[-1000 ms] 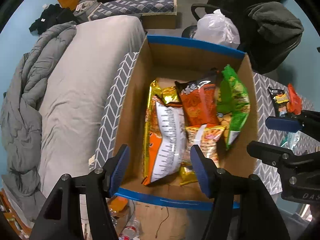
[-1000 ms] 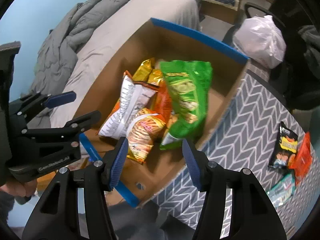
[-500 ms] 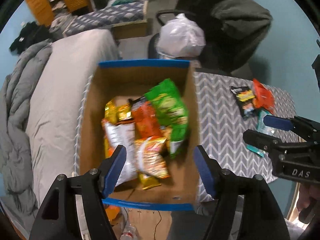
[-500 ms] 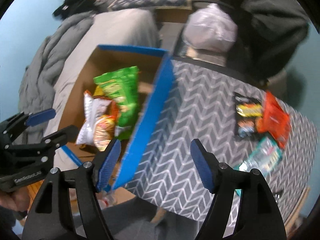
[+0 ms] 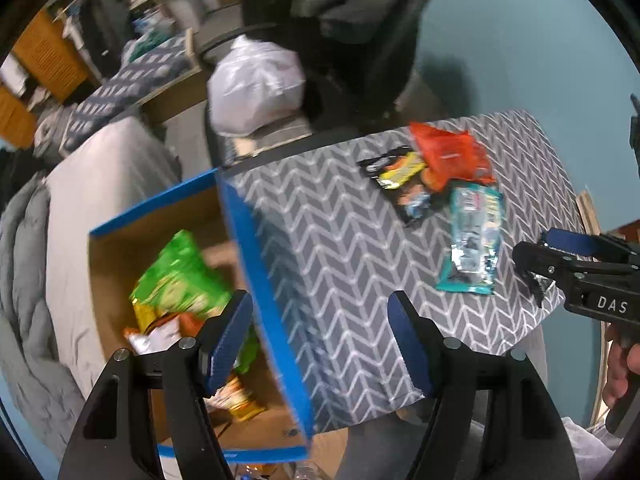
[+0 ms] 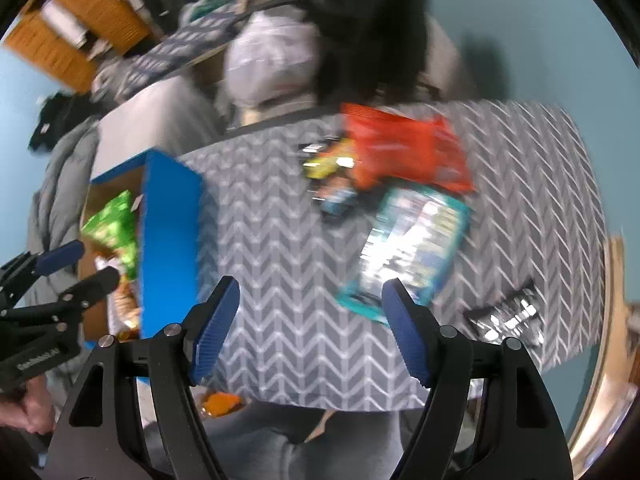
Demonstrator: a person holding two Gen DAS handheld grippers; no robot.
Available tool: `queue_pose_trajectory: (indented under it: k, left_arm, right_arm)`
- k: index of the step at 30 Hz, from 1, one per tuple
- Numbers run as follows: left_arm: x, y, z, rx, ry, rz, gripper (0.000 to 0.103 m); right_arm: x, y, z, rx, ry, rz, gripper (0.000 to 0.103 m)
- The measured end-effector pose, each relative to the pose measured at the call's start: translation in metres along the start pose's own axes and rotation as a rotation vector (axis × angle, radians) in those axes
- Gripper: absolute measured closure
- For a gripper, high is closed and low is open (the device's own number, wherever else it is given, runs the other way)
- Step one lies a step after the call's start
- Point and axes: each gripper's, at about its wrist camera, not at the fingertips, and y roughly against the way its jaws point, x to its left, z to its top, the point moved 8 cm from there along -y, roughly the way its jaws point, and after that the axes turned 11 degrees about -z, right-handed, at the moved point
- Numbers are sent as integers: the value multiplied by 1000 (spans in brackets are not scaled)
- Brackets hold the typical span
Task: Organize snacks
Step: 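Move both tools back over the remaining snacks on the table, then grasp a teal-silver bag with the left tool while the right tool grasps a black bag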
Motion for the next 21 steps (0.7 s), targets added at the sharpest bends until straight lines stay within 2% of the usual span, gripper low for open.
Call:
queue_pose_trajectory:
  k: [10, 16, 21]
  left_arm:
    - [-70, -40, 25, 56, -128, -26, 31]
    - [-100, -72, 29, 116, -159, -43, 30]
    - [-120, -97, 32, 159, -159, -63, 30]
  right_arm:
    - [-135, -25, -37, 87, -265, -88, 28]
    - [-195, -37, -59, 125, -391, -121, 28]
    - [-224, -53, -77, 164, -499, -118, 27]
